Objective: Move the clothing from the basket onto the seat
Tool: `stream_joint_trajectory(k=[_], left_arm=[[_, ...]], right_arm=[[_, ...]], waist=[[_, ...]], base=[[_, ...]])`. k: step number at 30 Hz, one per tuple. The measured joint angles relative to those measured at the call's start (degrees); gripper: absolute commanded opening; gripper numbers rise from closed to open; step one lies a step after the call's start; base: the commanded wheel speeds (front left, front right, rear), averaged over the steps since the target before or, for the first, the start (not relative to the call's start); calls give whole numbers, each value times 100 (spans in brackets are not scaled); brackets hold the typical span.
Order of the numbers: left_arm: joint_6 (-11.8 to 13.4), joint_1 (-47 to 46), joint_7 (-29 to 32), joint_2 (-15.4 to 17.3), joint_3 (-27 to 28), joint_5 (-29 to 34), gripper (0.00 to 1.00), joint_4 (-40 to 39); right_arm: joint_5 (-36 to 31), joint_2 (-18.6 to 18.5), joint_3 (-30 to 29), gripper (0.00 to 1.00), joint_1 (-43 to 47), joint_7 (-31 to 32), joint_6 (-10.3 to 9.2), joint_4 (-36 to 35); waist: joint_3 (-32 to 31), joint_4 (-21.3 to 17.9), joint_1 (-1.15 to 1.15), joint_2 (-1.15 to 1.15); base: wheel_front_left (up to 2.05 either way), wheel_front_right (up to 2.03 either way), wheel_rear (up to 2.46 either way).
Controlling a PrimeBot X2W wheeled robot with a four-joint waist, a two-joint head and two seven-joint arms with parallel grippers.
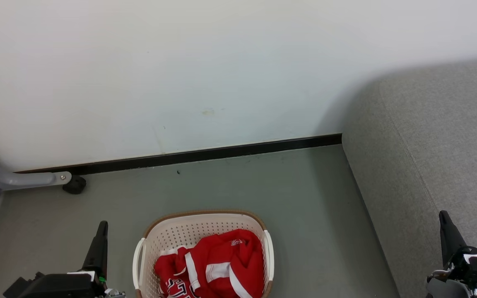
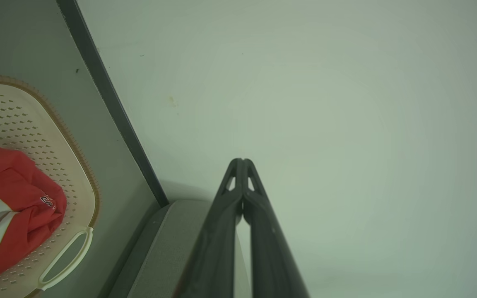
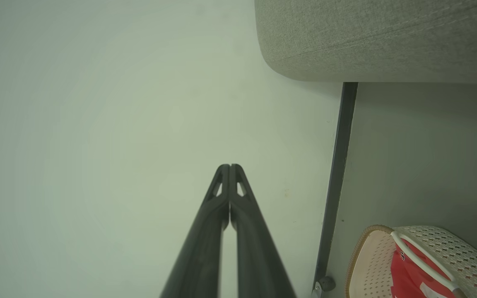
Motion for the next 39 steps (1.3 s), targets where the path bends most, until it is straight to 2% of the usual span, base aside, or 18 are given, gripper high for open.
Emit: stream_joint_trajectory(k=[39], left_arm=[[0,0,0,0,0,0,0,0]], right_arm=[[0,0,0,0,0,0,0,0]], waist=[[0,0,0,0]], base=[[0,0,0]])
